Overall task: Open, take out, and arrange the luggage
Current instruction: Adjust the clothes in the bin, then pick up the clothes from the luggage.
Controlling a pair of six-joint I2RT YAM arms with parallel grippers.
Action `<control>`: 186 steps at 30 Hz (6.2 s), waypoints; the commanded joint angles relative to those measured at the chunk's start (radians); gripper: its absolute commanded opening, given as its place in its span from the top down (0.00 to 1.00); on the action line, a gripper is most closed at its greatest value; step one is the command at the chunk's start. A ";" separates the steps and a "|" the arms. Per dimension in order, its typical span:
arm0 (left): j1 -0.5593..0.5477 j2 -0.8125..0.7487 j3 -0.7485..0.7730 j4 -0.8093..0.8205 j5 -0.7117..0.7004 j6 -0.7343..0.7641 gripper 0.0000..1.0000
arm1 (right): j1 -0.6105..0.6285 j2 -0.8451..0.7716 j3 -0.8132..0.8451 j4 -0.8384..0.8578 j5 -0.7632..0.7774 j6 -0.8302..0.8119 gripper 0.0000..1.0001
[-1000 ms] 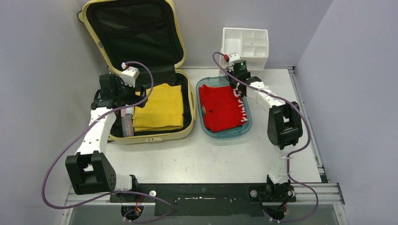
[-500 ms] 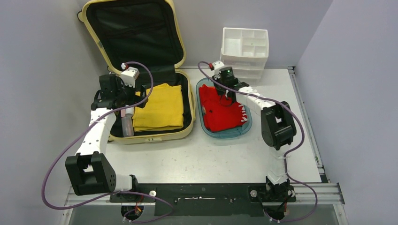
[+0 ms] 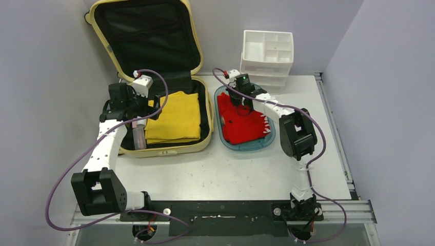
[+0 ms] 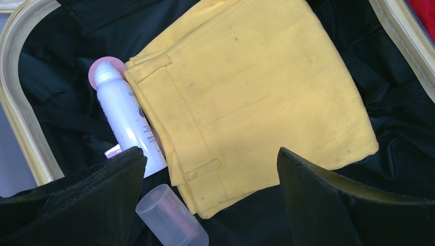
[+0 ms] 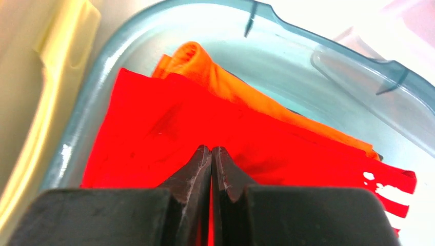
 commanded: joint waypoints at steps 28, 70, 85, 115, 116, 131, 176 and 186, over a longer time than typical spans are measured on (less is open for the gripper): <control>-0.001 -0.066 -0.045 0.027 -0.015 0.023 0.03 | 0.083 -0.105 0.138 -0.057 -0.010 0.046 0.98; -0.437 0.181 -0.032 0.080 -0.134 0.230 0.03 | -0.220 -0.437 -0.157 -0.240 -0.486 -0.118 0.61; -0.515 0.313 -0.072 0.046 -0.176 0.369 0.03 | -0.331 -0.431 -0.271 -0.158 -0.573 -0.082 0.53; -0.413 0.183 -0.112 0.221 -0.052 0.216 1.00 | -0.195 -0.440 -0.118 -0.151 -0.590 0.061 0.52; -0.391 0.172 -0.115 0.231 -0.023 0.200 1.00 | -0.175 -0.427 -0.095 -0.149 -0.587 0.084 0.52; -0.202 0.112 -0.186 0.385 0.253 0.017 1.00 | 0.046 -0.071 0.238 -0.039 -0.662 0.504 0.45; -0.009 -0.027 -0.385 0.643 0.421 -0.134 1.00 | 0.186 0.286 0.367 0.083 -0.578 0.924 0.00; -0.006 -0.039 -0.398 0.620 0.479 -0.093 1.00 | 0.197 0.346 0.400 0.173 -0.608 0.981 0.00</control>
